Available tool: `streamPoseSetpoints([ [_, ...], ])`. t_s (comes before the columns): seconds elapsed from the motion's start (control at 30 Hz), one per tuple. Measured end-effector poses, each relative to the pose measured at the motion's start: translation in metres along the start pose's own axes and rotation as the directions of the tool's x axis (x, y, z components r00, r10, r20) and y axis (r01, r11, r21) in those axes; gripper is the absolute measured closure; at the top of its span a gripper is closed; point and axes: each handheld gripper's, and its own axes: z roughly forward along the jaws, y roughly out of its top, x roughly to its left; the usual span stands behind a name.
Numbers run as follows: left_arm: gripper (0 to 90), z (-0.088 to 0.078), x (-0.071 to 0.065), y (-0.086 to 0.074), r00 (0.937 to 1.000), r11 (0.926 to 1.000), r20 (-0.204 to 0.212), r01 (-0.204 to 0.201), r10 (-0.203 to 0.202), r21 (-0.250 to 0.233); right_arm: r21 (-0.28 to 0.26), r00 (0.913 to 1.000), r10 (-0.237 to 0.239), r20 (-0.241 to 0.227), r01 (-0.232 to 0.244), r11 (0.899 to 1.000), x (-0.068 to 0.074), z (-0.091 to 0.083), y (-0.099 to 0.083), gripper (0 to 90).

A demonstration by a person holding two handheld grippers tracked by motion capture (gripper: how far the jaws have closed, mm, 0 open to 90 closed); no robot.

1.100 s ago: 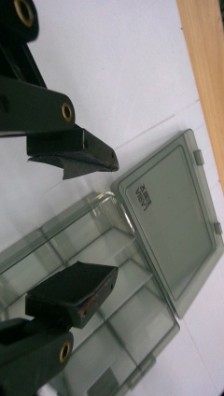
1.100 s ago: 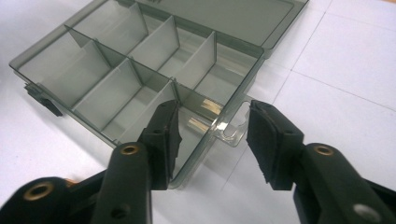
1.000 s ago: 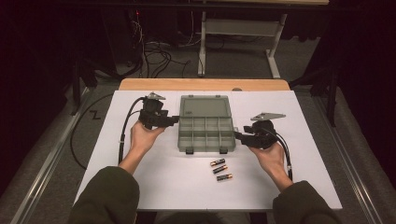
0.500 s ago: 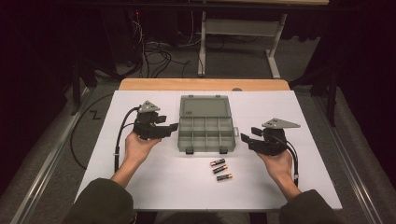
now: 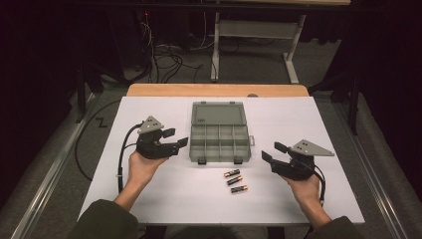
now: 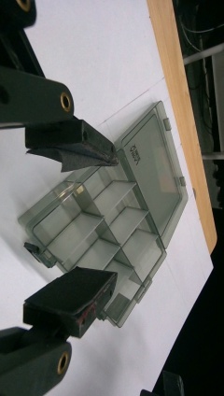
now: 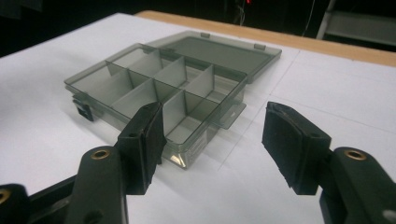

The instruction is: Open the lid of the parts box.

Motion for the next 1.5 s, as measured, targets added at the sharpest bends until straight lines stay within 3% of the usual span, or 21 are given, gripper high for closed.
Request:
streamPoseSetpoints([
  [0.33,37.2,-0.01,-0.01,-0.012,0.9997,0.9991,0.004,-0.022,0.023,-0.037,-0.103,0.999,-0.043,-0.012,0.041,0.994,0.006,-0.024,-0.013,36.8],
  [0.5,36.8,-0.011,-0.015,-0.019,0.9996,0.9987,0.004,-0.028,0.028,-0.044,-0.128,0.9987,-0.049,0.014,0.051,0.991,0.004,-0.032,-0.018,35.4],
  [0.57,36.4,-0.012,-0.016,-0.022,0.9995,0.9984,-0.001,-0.032,0.032,-0.048,-0.13,0.996,-0.081,0.038,0.085,0.988,0.004,-0.034,-0.021,35.2],
  [0.7,36.0,-0.017,-0.015,-0.027,0.9998,0.9979,0.002,-0.021,0.021,-0.062,-0.131,0.9948,-0.094,0.038,0.098,0.986,0.004,-0.035,-0.025,34.1],
  [0.97,36.0,-0.026,-0.014,-0.034,0.9994,0.9945,-0.012,-0.032,0.031,-0.1,-0.142,0.9976,-0.068,0.016,0.07,0.987,-0.003,-0.037,-0.032,36.3],
  [1.23,36.0,-0.03,-0.015,-0.042,0.9991,0.9927,-0.024,-0.036,0.034,-0.115,-0.15,0.9974,-0.072,0.009,0.073,0.986,-0.004,-0.038,-0.035,36.7],
  [1.5,35.7,-0.03,-0.012,-0.048,0.9999,0.994,-0.014,-0.003,0.002,-0.11,-0.153,0.9974,-0.071,0.003,0.071,0.986,-0.004,-0.036,-0.037,37.2],
])
